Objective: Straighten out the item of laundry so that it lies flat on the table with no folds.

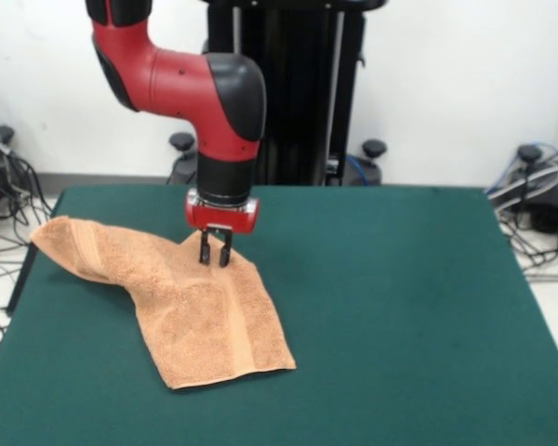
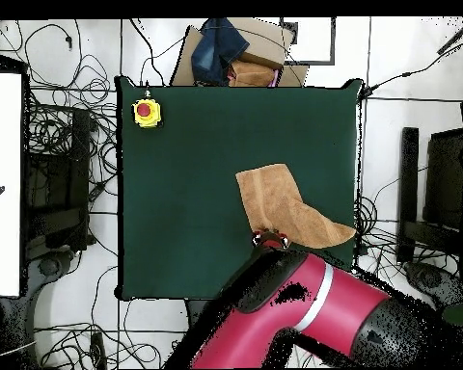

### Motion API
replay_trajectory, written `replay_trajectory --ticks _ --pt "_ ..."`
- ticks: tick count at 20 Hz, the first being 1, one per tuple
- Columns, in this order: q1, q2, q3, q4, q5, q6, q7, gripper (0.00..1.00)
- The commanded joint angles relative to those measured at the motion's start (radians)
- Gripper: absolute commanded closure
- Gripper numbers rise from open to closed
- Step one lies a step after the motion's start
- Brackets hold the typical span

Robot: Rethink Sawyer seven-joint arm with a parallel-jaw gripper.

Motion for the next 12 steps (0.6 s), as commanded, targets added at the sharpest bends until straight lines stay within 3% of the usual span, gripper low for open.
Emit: replay_trajectory --ticks 1,5,7,9,12 --pt "0.039 0.081 0.005 -0.133 0.057 -0.053 0.149 0.00" --pt "0.040 0.111 -0.007 -0.132 0.087 -0.049 0.171 0.00" --pt "0.115 0.096 -0.089 -0.097 0.182 -0.024 0.205 0.00" --pt "0.167 -0.022 -0.121 0.004 0.202 0.057 0.217 0.00" --pt "0.156 -0.187 -0.084 0.121 0.181 0.177 0.201 0.00"
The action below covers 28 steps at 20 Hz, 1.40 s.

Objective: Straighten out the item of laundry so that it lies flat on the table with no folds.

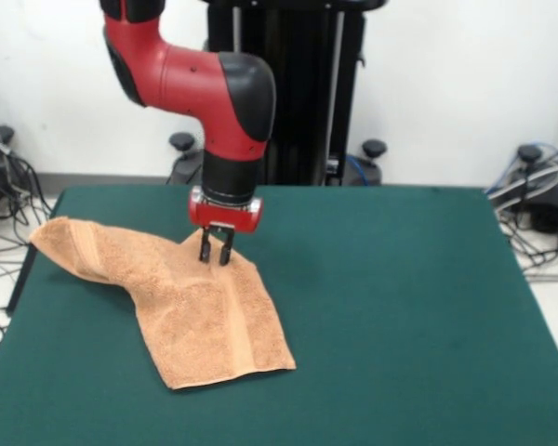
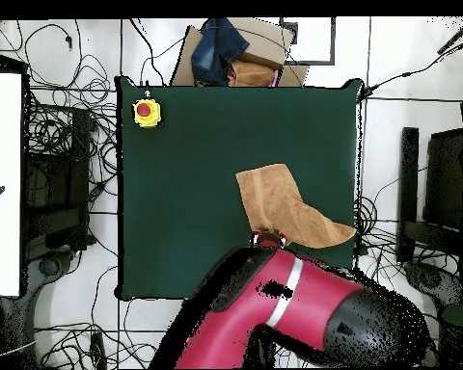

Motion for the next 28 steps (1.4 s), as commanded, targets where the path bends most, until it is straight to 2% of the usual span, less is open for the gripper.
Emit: replay_trajectory --ticks 1,8,15,20,28 --pt "0.053 -0.194 -0.009 0.116 0.098 0.195 0.193 0.00" --pt "-0.024 -0.204 0.041 0.126 0.051 0.187 0.169 0.00" --pt "-0.073 -0.117 0.065 0.076 0.026 0.118 0.158 0.00" --pt "-0.079 -0.069 0.072 0.045 0.031 0.080 0.161 0.00" --pt "-0.082 -0.049 0.086 0.038 0.033 0.044 0.173 0.00"
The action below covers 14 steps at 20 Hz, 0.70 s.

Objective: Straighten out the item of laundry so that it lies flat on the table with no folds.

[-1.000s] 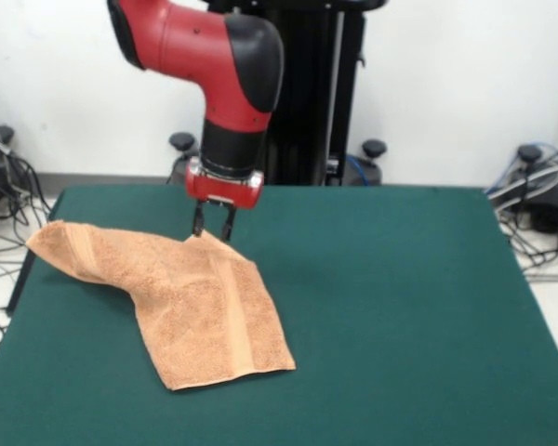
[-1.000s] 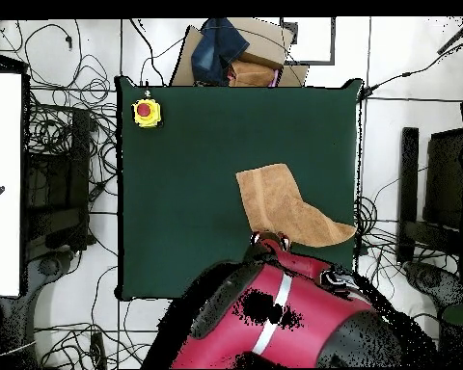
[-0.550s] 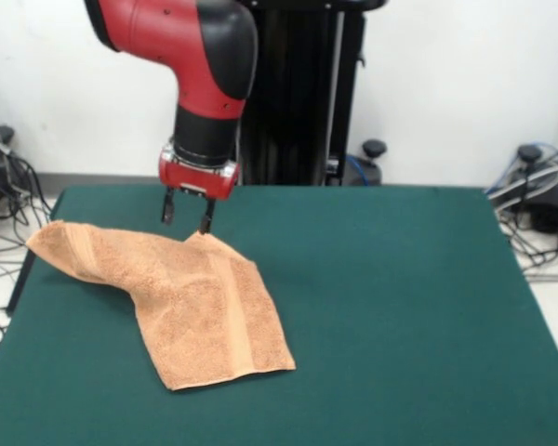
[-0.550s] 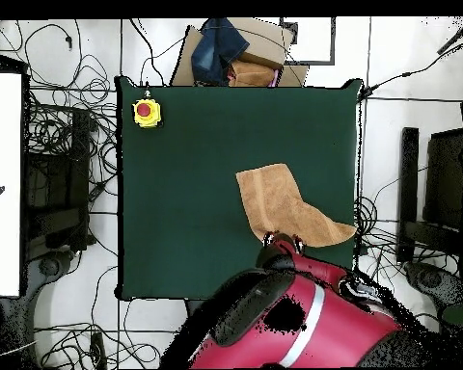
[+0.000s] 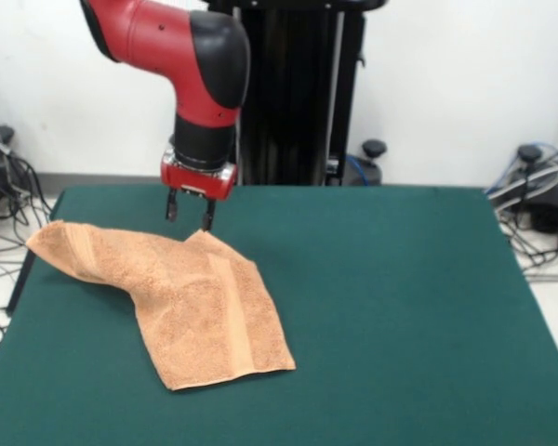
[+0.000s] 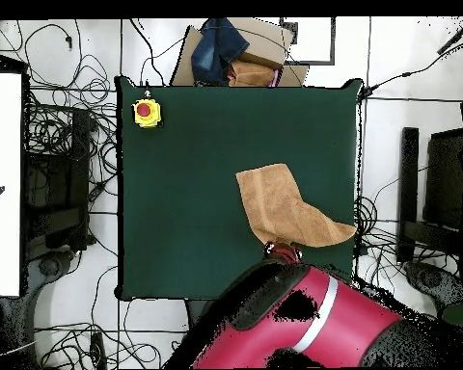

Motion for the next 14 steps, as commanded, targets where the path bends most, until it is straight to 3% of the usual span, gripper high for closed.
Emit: replay_trajectory --ticks 1,14 --pt "0.002 0.051 0.099 -0.053 0.006 -0.061 0.175 0.00" --pt "-0.040 0.097 0.139 -0.089 -0.030 -0.097 0.159 0.00"
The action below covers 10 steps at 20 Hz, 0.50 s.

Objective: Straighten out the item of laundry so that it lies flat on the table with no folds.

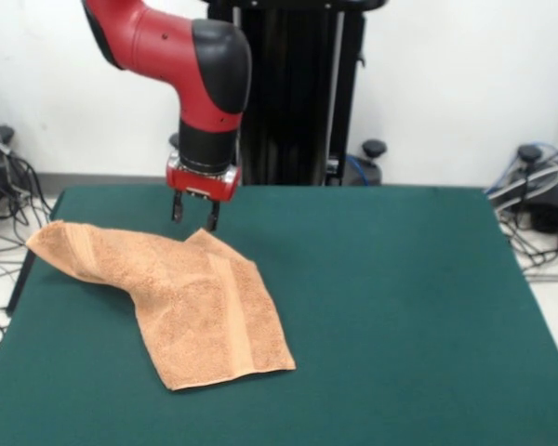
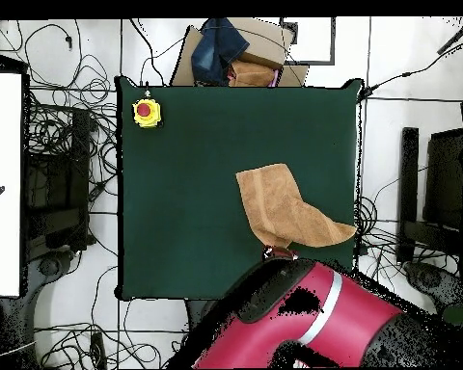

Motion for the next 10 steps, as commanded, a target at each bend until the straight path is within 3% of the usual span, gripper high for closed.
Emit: replay_trajectory --ticks 1,3,10 --pt "-0.013 0.071 0.127 -0.096 -0.019 -0.087 0.162 0.00" --pt "0.018 0.100 0.103 -0.116 0.002 -0.110 0.162 0.00" --pt "0.003 0.127 0.122 -0.131 -0.006 -0.135 0.160 0.00"
